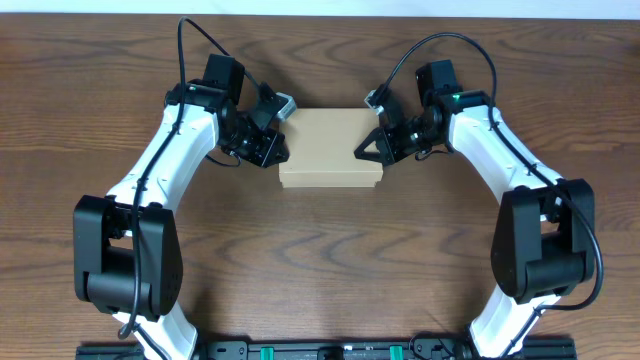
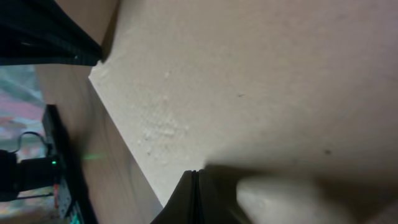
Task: Pack container
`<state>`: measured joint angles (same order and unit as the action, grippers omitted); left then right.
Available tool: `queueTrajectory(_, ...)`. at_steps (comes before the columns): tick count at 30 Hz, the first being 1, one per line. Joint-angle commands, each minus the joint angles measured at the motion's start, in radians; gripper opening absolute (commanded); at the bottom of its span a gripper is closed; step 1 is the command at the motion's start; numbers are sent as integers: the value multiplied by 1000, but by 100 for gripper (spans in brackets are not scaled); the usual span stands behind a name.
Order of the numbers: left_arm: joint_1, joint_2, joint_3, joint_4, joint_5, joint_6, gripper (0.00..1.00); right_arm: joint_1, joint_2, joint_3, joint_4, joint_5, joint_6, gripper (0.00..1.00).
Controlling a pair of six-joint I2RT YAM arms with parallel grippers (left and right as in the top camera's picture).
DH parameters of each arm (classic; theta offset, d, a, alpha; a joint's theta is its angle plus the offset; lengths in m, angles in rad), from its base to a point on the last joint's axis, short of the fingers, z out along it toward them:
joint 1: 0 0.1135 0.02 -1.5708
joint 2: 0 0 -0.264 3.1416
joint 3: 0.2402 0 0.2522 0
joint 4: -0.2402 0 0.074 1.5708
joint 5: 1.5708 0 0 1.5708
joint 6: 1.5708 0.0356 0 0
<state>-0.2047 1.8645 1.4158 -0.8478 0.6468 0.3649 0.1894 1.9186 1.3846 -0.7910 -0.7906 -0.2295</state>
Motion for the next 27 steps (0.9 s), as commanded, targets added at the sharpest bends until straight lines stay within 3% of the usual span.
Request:
queueTrajectory(1, 2, -37, 13, -16, -38, -40, 6, -3, -94, 23, 12, 48, -18, 1)
queueTrajectory(10, 1, -318, 18, -88, -56, -63, 6, -3, -414, 26, 2, 164, -10, 1)
queueTrajectory(18, -27, -586, 2, -233, -63, -61, 6, -3, -706, 23, -256, 269, -11, 2)
queueTrajectory(22, -64, -699, -113, -239, -96, -68, 6, -3, -830, -29, -353, 337, -11, 2)
queueTrajectory(27, -85, -816, -323, -116, -96, -143, 6, -3, -1025, -224, -320, 381, -11, 2)
